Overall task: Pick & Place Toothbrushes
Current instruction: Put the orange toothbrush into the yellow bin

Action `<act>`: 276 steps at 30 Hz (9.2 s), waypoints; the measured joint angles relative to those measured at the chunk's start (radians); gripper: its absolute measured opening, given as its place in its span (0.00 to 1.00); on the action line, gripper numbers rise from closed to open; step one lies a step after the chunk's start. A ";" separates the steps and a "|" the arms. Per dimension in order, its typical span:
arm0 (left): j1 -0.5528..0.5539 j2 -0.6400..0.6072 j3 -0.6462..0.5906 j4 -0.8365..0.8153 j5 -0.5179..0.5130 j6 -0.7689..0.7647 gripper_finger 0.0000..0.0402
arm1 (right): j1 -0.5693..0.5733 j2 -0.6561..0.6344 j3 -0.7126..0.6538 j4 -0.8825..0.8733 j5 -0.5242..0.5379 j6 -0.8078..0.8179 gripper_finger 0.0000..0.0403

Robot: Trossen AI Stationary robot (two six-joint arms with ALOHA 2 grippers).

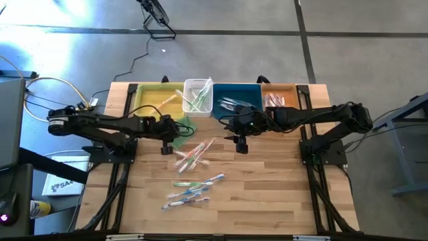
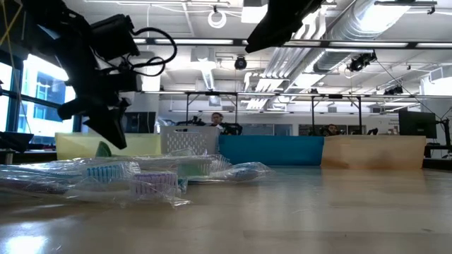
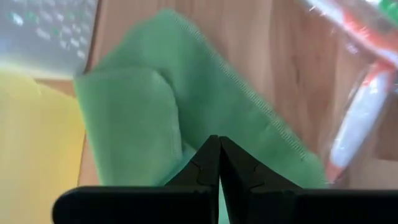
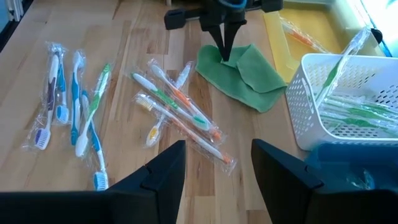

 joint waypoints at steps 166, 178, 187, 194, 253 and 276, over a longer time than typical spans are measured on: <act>-0.090 0.336 0.235 0.113 0.162 0.391 0.05 | 0.000 0.000 0.000 -0.031 0.002 0.028 0.44; -0.090 0.335 0.335 0.113 0.159 0.490 0.05 | -0.001 0.000 0.000 -0.030 0.002 0.024 0.44; -0.090 0.335 0.384 0.110 0.160 0.522 0.05 | -0.020 0.000 0.000 0.019 0.006 0.024 0.44; -0.092 0.335 0.422 0.109 0.189 0.519 0.05 | -0.027 0.000 0.000 0.114 0.108 -0.005 0.44; 0.192 -0.005 0.594 -0.506 -0.248 0.344 0.05 | -0.105 -0.004 0.000 -0.302 0.392 0.134 0.44; 0.596 -0.085 0.384 -0.588 -0.389 0.077 0.05 | -0.105 -0.004 0.000 -0.217 0.360 0.131 0.44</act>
